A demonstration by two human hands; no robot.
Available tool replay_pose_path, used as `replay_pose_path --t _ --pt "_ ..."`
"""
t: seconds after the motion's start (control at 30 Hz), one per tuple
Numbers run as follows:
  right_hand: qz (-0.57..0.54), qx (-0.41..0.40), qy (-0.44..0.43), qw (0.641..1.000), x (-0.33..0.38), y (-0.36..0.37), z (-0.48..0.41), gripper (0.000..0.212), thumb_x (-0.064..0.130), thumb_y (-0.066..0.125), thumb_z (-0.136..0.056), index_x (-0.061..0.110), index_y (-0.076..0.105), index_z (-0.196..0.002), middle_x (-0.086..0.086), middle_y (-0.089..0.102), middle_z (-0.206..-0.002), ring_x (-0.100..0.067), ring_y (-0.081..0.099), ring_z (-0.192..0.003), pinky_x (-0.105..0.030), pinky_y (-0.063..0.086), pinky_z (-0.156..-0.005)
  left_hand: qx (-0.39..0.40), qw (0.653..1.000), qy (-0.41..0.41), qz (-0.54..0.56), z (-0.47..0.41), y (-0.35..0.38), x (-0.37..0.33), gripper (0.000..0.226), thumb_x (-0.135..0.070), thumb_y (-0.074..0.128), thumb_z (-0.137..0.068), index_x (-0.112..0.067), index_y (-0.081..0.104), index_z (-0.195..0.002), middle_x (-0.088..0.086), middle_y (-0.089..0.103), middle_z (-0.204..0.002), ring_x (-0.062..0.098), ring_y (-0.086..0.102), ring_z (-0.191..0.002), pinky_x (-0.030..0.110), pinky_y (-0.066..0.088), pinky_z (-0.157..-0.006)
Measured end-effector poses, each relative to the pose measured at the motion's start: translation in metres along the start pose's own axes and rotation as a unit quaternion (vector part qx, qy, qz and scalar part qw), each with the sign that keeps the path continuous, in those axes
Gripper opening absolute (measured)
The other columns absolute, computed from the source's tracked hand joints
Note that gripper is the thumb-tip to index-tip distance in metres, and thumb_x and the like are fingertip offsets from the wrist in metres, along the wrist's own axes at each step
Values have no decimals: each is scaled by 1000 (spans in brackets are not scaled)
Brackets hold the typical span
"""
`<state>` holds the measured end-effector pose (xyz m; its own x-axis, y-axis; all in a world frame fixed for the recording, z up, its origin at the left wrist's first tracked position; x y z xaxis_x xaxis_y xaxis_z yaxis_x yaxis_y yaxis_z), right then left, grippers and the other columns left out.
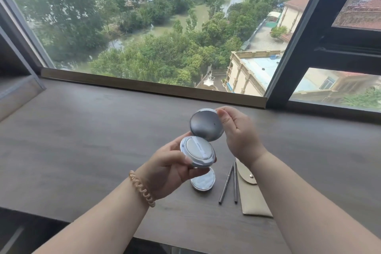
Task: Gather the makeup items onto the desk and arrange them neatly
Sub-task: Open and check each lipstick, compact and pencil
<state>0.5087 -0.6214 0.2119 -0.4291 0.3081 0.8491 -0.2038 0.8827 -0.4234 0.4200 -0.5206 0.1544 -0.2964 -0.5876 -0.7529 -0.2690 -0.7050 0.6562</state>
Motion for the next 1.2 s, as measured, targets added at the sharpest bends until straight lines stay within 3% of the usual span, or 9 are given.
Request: replay_pose_path --t 0.23,0.4,0.47,0.53,0.67,0.73,0.83,1.0,1.2 --pt "0 20 59 998 -19 27 -6 33 21 42 -100 1 58 -79 6 46 -63 3 42 -55 -12 33 -53 -90 990 -68 -86 16 -41 10 75 11 58 -67 -23 50 -133 12 63 -115 28 66 -90 33 55 -70" --pt "-24 23 103 994 -35 43 -1 36 26 41 -100 -4 57 -87 -14 47 -70 -9 42 -52 -15 38 -44 -136 981 -87 -104 19 -55 13 60 0 66 -69 -20 57 -124 9 69 -99 24 68 -76 28 54 -63" --pt "-43 18 130 990 -49 46 3 32 31 42 -99 6 61 -93 -21 57 -79 -20 55 -63 -27 50 -56 -185 974 -86 -101 20 -71 14 57 2 66 -67 -18 59 -120 8 71 -96 23 69 -73 26 55 -60" --pt "-8 -13 146 989 -69 43 10 20 33 45 -98 21 60 -95 -8 66 -84 -23 61 -76 -38 52 -75 -240 962 -84 -97 22 -91 18 50 7 66 -72 -18 60 -115 10 70 -100 24 69 -76 26 57 -61" --pt "163 4 175 971 -110 42 39 14 29 56 -91 23 63 -102 8 64 -91 -14 60 -91 -41 46 -91 -346 929 -80 -107 26 -131 34 43 16 57 -82 -21 57 -104 8 65 -101 23 65 -84 26 59 -64" --pt "237 77 197 948 -130 56 57 27 33 61 -86 25 60 -112 5 62 -109 -14 57 -104 -39 42 -97 -367 917 -91 -124 25 -145 48 43 17 56 -81 -22 56 -99 6 63 -98 23 63 -87 29 56 -68" --pt "310 186 199 911 -150 80 81 56 41 65 -78 29 48 -129 9 48 -135 -12 43 -127 -33 33 -105 -386 902 -112 -161 21 -168 68 49 13 62 -76 -13 54 -117 10 64 -107 26 63 -97 36 56 -75" --pt "328 231 222 889 -166 102 96 86 41 71 -73 31 24 -145 0 19 -157 -18 20 -143 -36 17 -115 -416 871 -135 -224 16 -194 88 56 6 71 -71 -14 54 -120 10 65 -111 28 64 -101 42 55 -81" --pt "332 206 204 898 -173 105 88 75 28 65 -75 28 30 -141 4 33 -147 -16 31 -136 -31 21 -111 -354 734 -181 -551 11 -197 77 48 -31 71 -73 -22 55 -117 1 60 -111 20 57 -104 29 44 -86"
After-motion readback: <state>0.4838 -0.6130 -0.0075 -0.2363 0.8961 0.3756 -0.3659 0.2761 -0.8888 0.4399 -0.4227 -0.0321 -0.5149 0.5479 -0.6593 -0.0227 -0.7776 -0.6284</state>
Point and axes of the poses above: each hand's wrist, its own z-axis away from the middle knuckle, its own y-axis out of the palm, x = y × z, the point moved 8 cm from there along -z, towards the middle knuckle
